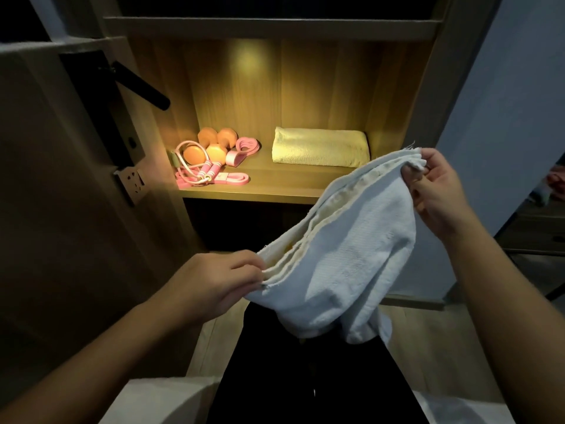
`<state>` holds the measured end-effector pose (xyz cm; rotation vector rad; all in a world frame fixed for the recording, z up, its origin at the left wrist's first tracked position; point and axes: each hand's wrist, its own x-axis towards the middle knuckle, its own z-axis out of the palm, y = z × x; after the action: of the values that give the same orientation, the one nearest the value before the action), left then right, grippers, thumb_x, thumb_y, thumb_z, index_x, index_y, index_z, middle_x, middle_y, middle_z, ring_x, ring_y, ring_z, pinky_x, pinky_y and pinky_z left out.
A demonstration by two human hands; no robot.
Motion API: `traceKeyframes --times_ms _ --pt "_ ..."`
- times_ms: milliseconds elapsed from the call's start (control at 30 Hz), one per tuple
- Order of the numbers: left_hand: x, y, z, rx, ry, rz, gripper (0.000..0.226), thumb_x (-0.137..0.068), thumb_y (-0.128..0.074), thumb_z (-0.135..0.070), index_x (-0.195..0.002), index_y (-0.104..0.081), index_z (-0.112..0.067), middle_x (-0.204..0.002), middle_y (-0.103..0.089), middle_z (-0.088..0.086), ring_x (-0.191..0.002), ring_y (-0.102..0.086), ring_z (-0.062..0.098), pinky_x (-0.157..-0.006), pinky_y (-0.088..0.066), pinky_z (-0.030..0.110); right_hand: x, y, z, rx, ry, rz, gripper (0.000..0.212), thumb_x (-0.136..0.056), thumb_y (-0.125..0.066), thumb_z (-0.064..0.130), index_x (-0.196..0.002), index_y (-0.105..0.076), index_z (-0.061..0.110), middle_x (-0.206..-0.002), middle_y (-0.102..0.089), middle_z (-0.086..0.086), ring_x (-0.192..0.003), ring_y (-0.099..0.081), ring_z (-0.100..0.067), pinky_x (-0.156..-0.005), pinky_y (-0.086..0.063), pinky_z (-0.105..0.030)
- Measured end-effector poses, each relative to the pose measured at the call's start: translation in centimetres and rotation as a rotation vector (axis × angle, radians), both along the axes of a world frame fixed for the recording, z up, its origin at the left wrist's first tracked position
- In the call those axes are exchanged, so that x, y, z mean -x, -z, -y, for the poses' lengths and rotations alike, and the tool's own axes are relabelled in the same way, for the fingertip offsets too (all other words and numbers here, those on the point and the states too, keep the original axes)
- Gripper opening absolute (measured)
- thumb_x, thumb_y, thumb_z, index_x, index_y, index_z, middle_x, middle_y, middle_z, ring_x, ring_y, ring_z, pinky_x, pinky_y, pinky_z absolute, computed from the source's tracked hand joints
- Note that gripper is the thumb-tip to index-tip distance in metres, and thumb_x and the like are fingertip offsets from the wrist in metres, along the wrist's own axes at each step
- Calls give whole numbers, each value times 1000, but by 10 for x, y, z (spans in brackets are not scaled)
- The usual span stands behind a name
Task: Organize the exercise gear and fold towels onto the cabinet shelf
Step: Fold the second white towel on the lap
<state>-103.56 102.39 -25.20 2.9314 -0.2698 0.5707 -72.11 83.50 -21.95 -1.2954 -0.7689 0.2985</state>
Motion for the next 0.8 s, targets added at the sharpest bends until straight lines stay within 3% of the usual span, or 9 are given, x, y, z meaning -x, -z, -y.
traceKeyframes --times_ms 133,233,367,500,600,733,800 --pt "-4 3 -3 154 -32 -18 32 -96 -46 -30 -96 -69 -8 -93 -65 3 -75 -64 15 -57 -54 33 -3 -13 0 0 -16 26 26 -80 -69 37 -101 -59 25 -87 -70 11 -84 -66 -8 -74 -57 -23" --pt "-5 14 -6 224 -67 -71 32 -97 -45 -34 -101 -66 -10 -99 -62 1 -83 -61 14 -65 -54 34 -3 -12 3 11 -36 40 36 -73 -72 44 -101 -60 26 -88 -70 10 -85 -67 -9 -76 -57 -24" --pt "-11 34 -17 257 -87 -239 20 -99 -52 -24 -112 -66 -19 -109 -56 -6 -97 -54 5 -79 -50 27 -1 -7 3 11 -82 37 35 -73 -73 42 -101 -60 24 -87 -70 8 -83 -67 -10 -74 -58 -23" --pt "-19 47 -24 296 -124 -347 14 -98 -54 -24 -100 -68 -23 -94 -55 -12 -88 -54 4 -76 -49 28 1 -6 1 43 -116 58 21 -83 -66 30 -101 -59 22 -86 -68 6 -81 -66 -11 -71 -57 -23" --pt "-21 49 -28 484 -173 -373 13 -97 -55 -26 -89 -65 -26 -79 -59 -9 -69 -63 11 -63 -53 26 0 -6 1 68 -129 80 20 -84 -65 29 -101 -60 22 -87 -68 6 -81 -66 -12 -72 -57 -24" --pt "-15 44 -28 793 -198 -187 15 -100 -48 -16 -89 -58 -15 -70 -63 0 -51 -64 15 -48 -48 20 -5 -6 6 44 -73 60 32 -77 -69 40 -103 -59 24 -93 -67 5 -87 -66 -11 -76 -57 -24" --pt "-15 39 -23 888 -214 -64 20 -100 -43 -25 -92 -55 -12 -68 -64 5 -49 -63 17 -46 -47 19 -5 -5 9 48 -69 47 33 -76 -68 43 -102 -59 25 -94 -66 5 -87 -65 -10 -76 -56 -24"
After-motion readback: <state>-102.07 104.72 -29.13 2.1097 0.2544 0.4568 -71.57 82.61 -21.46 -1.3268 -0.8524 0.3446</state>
